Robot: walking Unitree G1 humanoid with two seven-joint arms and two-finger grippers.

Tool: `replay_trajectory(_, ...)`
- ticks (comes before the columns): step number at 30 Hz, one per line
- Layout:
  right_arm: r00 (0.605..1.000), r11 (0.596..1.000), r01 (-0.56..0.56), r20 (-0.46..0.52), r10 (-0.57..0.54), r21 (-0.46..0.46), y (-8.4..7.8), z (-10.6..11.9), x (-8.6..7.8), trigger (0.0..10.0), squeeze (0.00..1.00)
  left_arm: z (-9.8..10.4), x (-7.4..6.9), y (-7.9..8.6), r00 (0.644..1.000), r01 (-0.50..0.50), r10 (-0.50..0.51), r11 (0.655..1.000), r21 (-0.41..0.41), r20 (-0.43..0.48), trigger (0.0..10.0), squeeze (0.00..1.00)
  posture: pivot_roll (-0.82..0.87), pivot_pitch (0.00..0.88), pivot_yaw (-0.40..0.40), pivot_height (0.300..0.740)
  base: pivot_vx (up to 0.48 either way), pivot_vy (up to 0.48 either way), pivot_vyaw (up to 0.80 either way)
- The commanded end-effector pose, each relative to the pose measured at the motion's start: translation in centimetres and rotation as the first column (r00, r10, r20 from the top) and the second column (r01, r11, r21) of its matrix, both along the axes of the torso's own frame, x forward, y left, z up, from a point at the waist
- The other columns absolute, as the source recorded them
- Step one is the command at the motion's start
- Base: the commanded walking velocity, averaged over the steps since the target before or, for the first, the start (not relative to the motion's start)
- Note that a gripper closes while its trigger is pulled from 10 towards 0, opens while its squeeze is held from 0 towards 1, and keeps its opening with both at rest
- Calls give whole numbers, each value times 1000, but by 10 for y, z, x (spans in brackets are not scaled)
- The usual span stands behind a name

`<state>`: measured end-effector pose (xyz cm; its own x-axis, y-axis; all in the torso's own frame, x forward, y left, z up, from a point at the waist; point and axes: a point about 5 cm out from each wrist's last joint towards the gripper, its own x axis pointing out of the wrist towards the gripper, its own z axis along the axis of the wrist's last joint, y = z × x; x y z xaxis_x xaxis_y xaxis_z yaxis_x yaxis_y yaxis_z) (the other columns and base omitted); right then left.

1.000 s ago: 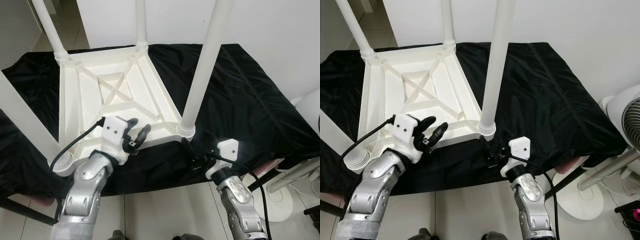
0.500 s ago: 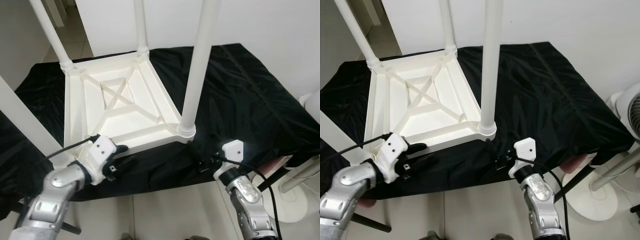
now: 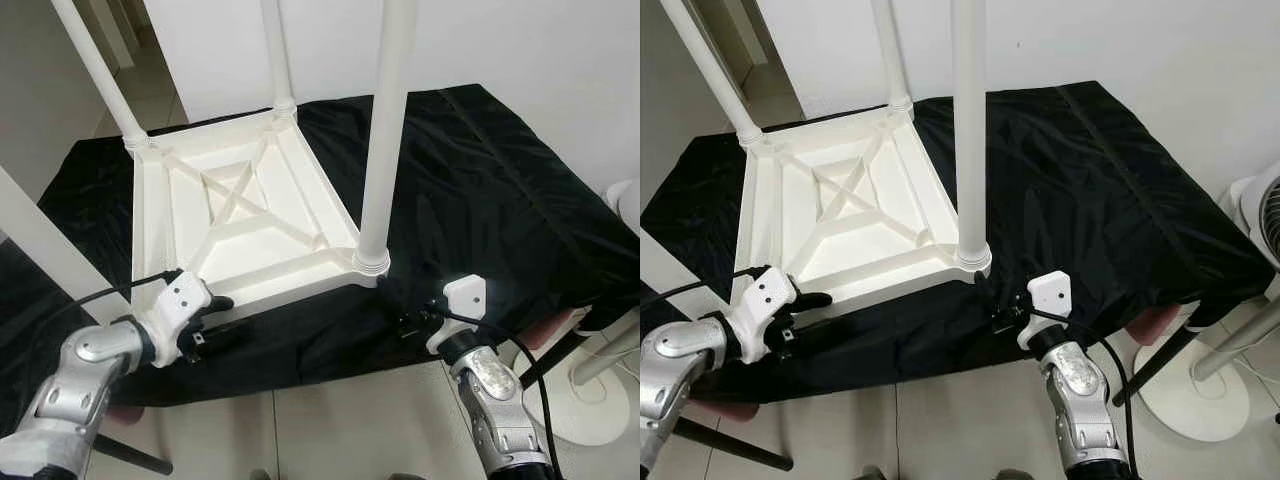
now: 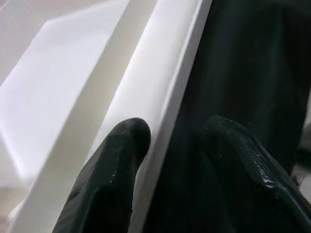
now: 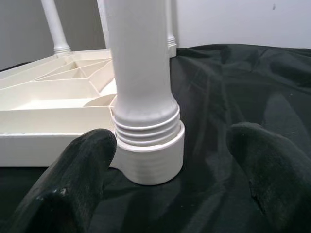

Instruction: Building children table

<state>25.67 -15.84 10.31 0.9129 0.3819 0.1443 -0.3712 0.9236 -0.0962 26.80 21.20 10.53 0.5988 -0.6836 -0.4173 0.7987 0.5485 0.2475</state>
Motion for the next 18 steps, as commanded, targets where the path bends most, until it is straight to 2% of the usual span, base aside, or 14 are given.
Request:
replay_trajectory(1, 1000, 1000, -17, 0, 17, -4, 4, -2, 0, 10000, 0, -2, 3, 9, 1000, -11, 10, 999, 50, 12, 10000, 0, -117, 0, 123, 740, 0, 0, 0)
replay_trajectory(2, 1000, 1000, -17, 0, 17, -4, 4, -2, 0, 10000, 0, -2, 3, 9, 1000, -11, 10, 999, 50, 12, 10000, 0, -117, 0, 123, 740, 0, 0, 0)
replay_trajectory(3, 1000, 1000, -16, 2, 16, -6, 4, -2, 1, 10000, 0, -4, 9, 19, 999, -35, 33, 993, 109, 21, 10000, 0, -113, 0, 120, 740, 0, 0, 0)
replay_trajectory(4, 1000, 1000, -16, 2, 16, -6, 4, -2, 1, 10000, 0, -4, 9, 19, 999, -35, 33, 993, 109, 21, 10000, 0, -113, 0, 120, 740, 0, 0, 0)
replay_trajectory(6, 1000, 1000, -17, 2, 17, -7, 4, -3, 1, 10000, 0, -7, 12, 27, 999, -46, 42, 986, 159, 30, 10000, 0, -112, 0, 122, 740, 0, 0, 0)
replay_trajectory(8, 1000, 1000, -17, 2, 17, -7, 4, -3, 1, 10000, 0, -7, 12, 27, 999, -46, 42, 986, 159, 30, 10000, 0, -112, 0, 122, 740, 0, 0, 0)
replay_trajectory(9, 1000, 1000, -20, 0, 20, -9, 5, -3, 1, 10000, 0, -7, 17, 34, 996, -77, 68, 978, 195, 53, 10000, 0, -110, 0, 122, 740, 0, 0, 0)
replay_trajectory(12, 1000, 1000, -23, 0, 23, -9, 7, -4, 0, 10000, 0, -5, 22, 40, 993, -105, 93, 973, 205, 66, 10000, 0, -109, 0, 123, 740, 0, 0, 0)
replay_trajectory(18, 1000, 1000, -28, 0, 28, -5, 11, -4, 0, 10000, 0, 5, 36, 49, 976, -186, 152, 954, 234, 157, 10000, 0, -107, 0, 125, 740, 0, 0, 0)
